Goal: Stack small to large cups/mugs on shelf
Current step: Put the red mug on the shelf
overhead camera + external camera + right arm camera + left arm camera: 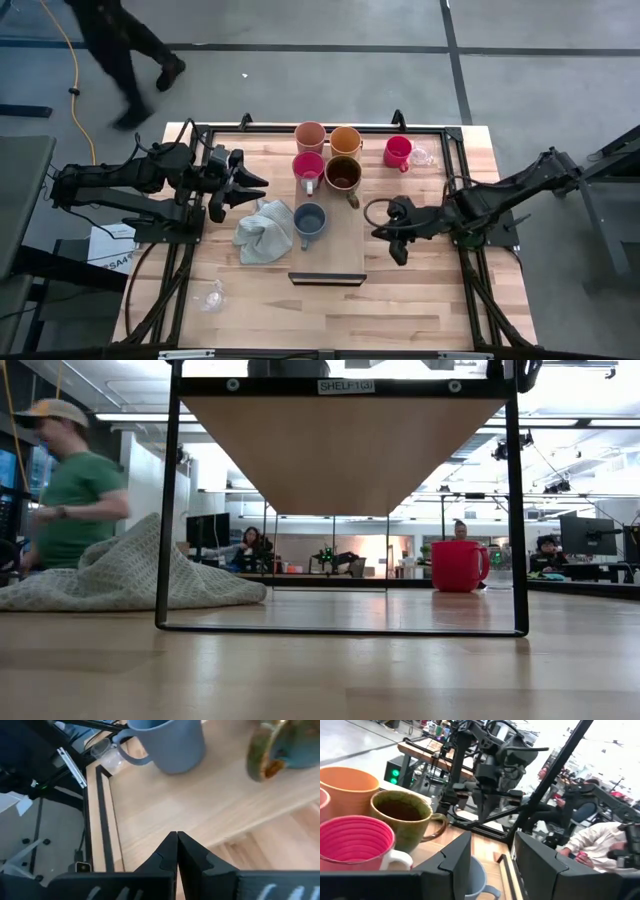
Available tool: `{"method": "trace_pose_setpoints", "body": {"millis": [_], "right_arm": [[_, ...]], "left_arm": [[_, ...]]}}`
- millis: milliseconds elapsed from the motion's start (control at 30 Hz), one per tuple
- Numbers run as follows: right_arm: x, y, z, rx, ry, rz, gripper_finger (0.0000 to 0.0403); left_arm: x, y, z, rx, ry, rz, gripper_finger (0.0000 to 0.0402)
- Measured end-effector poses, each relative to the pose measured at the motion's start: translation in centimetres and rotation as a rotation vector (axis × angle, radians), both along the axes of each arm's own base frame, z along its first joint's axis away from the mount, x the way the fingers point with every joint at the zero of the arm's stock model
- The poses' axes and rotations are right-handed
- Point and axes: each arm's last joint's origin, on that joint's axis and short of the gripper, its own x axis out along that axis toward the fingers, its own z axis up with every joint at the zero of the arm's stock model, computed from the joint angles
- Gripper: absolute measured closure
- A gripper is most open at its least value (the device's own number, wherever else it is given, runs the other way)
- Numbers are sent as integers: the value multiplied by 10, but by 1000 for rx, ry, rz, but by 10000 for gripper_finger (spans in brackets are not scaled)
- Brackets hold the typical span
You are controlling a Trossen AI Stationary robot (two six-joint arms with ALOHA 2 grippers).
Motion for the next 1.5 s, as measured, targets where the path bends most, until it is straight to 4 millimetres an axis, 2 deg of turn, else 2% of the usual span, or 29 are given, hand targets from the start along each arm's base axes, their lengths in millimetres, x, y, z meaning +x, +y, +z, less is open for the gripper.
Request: {"method": "trace_pose_setpoints", "body": {"millis": [433, 633, 900, 1200, 1333, 1500], "right_arm": [[-11, -43, -9, -88, 188, -146, 403], [-25, -62, 0, -148, 175, -168, 403], [-51, -84, 8, -185, 206, -289, 403], [-66, -113, 14, -230, 190, -553, 402], [-69, -127, 14, -175, 176, -711, 402], [-68, -144, 10, -118, 202, -812, 392]], "left_arm": [[-3, 0, 2, -10, -12, 6, 261], [-4, 0, 2, -9, -15, 26, 261], [-4, 1, 2, -9, -14, 36, 261], [-4, 1, 2, -10, -13, 47, 261], [-4, 1, 2, -12, -13, 63, 261], [-4, 1, 2, -7, -11, 67, 261]]}}
